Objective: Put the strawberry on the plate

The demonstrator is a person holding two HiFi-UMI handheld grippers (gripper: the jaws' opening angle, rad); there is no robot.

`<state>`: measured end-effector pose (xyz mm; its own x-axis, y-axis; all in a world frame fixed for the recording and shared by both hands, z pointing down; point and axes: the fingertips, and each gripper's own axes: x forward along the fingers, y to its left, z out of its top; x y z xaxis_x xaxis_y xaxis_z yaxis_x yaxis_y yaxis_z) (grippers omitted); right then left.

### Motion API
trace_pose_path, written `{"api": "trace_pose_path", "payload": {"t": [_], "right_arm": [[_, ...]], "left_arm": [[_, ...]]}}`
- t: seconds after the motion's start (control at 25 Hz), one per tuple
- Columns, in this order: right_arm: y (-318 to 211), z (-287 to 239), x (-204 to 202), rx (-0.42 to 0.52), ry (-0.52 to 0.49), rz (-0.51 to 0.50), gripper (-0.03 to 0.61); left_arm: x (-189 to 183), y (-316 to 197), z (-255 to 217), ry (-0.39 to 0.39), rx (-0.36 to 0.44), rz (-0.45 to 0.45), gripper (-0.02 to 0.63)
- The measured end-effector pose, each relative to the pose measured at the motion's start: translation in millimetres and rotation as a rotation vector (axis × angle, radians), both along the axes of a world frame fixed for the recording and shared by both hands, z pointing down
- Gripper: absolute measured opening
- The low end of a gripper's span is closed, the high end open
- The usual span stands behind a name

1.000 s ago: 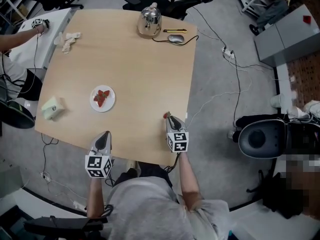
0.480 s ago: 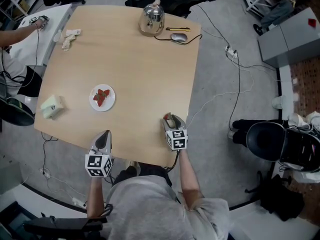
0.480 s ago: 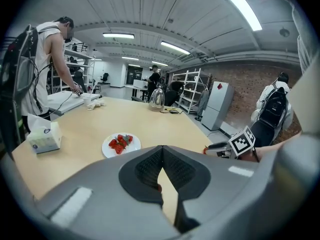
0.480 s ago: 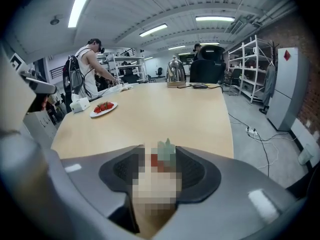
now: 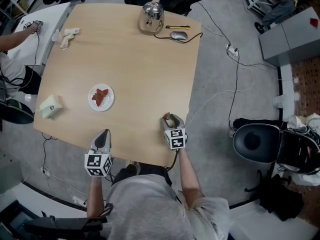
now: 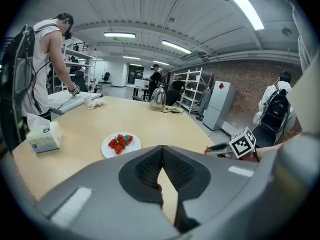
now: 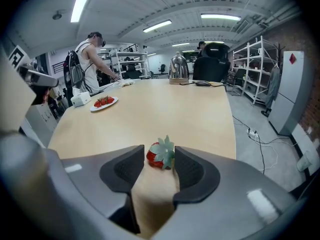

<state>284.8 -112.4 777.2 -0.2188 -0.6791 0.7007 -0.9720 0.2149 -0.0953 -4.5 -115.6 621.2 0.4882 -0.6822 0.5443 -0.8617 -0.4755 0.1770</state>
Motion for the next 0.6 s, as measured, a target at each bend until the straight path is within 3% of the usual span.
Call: {"api": "trace_pose_path", "payload": {"t": [0.6], "right_arm": [[-5.0,-6.7,4.3,0.016,-0.028,0.013,0.156]], "left_arm": [[2.5,-1.6,-6.3,-0.011,0.006,-0.024,0.018]]}}
